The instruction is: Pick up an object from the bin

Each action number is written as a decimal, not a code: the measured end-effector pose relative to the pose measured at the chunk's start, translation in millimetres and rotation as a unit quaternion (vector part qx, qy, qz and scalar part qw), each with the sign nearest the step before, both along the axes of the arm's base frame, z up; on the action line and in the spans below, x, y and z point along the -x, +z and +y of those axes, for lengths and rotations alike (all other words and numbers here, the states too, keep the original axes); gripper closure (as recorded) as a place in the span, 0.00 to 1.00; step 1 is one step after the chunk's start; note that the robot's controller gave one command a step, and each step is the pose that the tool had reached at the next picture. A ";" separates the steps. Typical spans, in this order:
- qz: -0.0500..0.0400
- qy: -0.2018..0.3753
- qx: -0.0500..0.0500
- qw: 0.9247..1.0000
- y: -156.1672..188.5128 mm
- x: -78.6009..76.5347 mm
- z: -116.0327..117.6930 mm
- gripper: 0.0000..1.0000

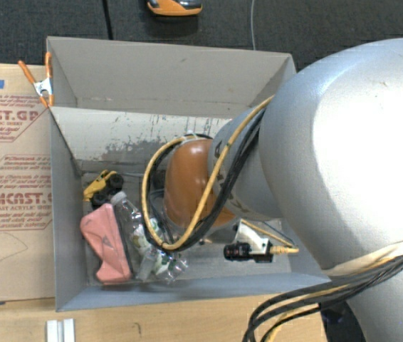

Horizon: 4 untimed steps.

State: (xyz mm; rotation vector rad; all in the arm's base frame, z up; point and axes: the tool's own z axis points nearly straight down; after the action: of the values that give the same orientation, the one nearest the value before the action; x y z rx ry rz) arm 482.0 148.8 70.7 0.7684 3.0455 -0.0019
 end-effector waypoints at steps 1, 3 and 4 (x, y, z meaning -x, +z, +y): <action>0.002 0.123 0.015 0.992 0.0 -100.5 66.3 1.00; 0.002 0.123 0.014 0.992 1.8 -100.0 65.8 1.00; 0.001 0.123 0.007 0.992 9.6 -99.0 67.2 1.00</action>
Offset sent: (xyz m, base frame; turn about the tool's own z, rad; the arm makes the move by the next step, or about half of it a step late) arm 0.0000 0.0000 0.0000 0.0000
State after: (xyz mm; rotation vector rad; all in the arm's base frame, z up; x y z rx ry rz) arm 581.1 216.0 80.2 0.3877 3.1157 -0.0248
